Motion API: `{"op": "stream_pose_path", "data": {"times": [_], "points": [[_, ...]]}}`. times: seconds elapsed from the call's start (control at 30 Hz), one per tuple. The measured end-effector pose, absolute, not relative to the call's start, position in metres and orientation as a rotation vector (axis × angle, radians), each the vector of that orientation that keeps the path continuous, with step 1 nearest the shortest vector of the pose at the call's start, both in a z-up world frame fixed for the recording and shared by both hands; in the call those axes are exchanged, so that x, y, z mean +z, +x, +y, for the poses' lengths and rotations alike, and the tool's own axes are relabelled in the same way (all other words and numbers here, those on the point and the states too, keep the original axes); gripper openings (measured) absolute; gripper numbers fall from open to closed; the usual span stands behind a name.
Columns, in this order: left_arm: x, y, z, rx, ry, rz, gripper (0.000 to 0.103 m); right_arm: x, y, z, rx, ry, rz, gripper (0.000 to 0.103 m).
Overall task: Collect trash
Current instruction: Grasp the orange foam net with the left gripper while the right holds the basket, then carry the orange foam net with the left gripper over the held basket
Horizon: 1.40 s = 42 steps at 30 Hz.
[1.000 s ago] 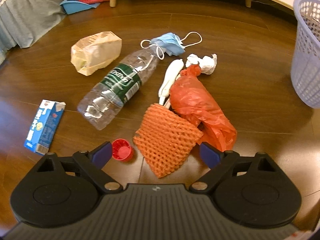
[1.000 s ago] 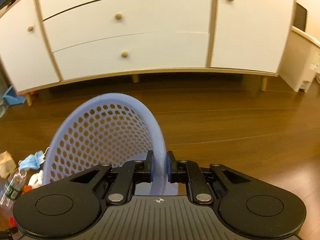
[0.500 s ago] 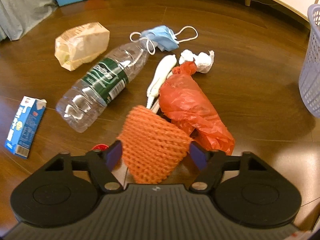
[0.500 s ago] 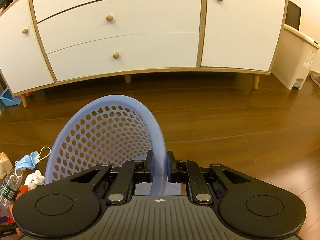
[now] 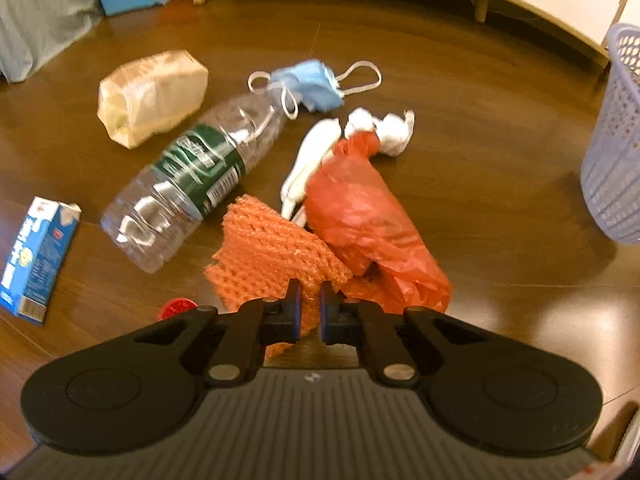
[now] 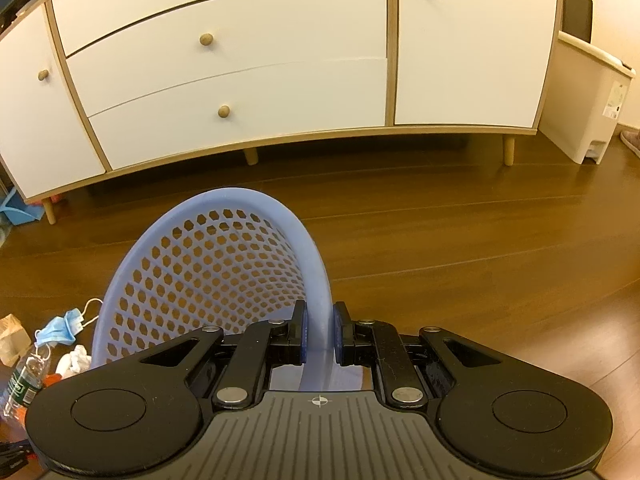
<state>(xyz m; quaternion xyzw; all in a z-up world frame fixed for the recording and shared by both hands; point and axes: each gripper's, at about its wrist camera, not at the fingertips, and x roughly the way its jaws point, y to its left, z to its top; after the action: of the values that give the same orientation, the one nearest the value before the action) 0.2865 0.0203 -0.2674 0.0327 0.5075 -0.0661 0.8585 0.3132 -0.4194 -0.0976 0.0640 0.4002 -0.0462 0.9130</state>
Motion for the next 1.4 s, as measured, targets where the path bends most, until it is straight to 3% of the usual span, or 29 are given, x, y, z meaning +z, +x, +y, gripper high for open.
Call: {"op": "stream_pose_path", "data": {"times": [0.4,0.77,1.4], "points": [[-0.23,0.282,0.026,-0.182,0.029,0.994,0.006,-0.1,0.315,-0.42,-0.101,0.138,0.82,0.009],[-0.181,0.296,-0.05,-0.401,0.089,0.884,0.006,-0.099,0.319,-0.414,-0.08,0.114,0.822,0.009],[-0.146,0.32,-0.115,-0.594,0.187,0.807,0.006,-0.104,0.327,-0.404,-0.087,0.048,0.818,0.009]]}}
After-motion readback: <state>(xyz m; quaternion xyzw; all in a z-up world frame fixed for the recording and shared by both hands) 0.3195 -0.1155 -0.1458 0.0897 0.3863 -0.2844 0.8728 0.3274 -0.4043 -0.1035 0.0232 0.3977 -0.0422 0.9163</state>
